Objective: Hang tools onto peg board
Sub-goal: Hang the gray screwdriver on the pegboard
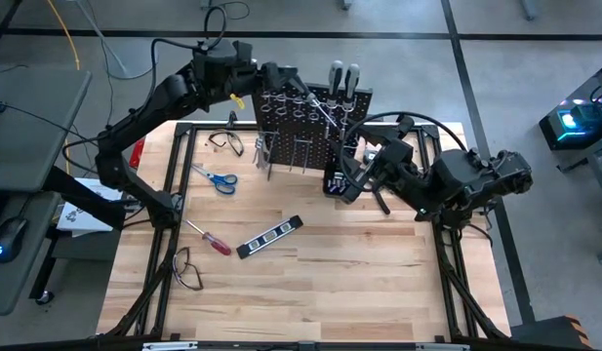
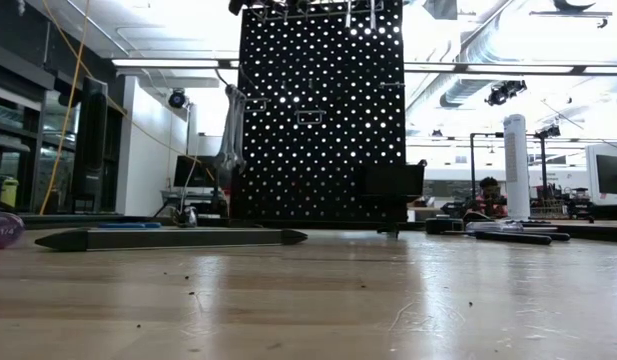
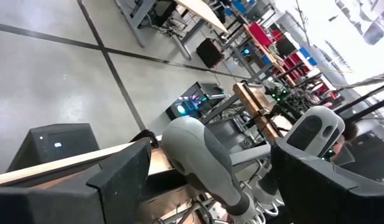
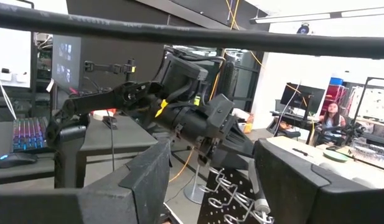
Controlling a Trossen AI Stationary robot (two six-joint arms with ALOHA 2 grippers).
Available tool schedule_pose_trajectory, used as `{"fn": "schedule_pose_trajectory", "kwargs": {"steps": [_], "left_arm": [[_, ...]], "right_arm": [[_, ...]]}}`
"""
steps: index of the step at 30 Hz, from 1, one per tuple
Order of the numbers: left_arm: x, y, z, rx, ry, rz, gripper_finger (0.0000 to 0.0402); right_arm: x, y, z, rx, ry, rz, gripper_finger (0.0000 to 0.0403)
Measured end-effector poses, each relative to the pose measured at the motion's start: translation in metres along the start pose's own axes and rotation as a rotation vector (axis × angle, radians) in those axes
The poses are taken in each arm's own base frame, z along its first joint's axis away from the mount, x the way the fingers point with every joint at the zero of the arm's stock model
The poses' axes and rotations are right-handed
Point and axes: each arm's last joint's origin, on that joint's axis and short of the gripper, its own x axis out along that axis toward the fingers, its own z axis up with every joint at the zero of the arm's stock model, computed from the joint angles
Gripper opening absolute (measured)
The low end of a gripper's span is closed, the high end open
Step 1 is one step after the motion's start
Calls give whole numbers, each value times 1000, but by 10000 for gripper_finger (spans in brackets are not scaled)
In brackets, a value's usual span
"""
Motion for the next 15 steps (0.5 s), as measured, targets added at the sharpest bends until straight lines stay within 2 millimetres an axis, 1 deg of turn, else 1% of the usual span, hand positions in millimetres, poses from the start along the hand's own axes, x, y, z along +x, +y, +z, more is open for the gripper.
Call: {"fn": "schedule_pose_trajectory", "kwargs": {"steps": [3,11,15], "left_arm": [[4,0,-2,-13,7,1,310],[6,-1,0,-22,-31,-4,310],[8,0,-2,-19,-25,17,310]], "right_arm": [[0,0,0,0,0,0,222],[0,0,0,1,0,0,222],[0,0,0,37,0,0,222]]}}
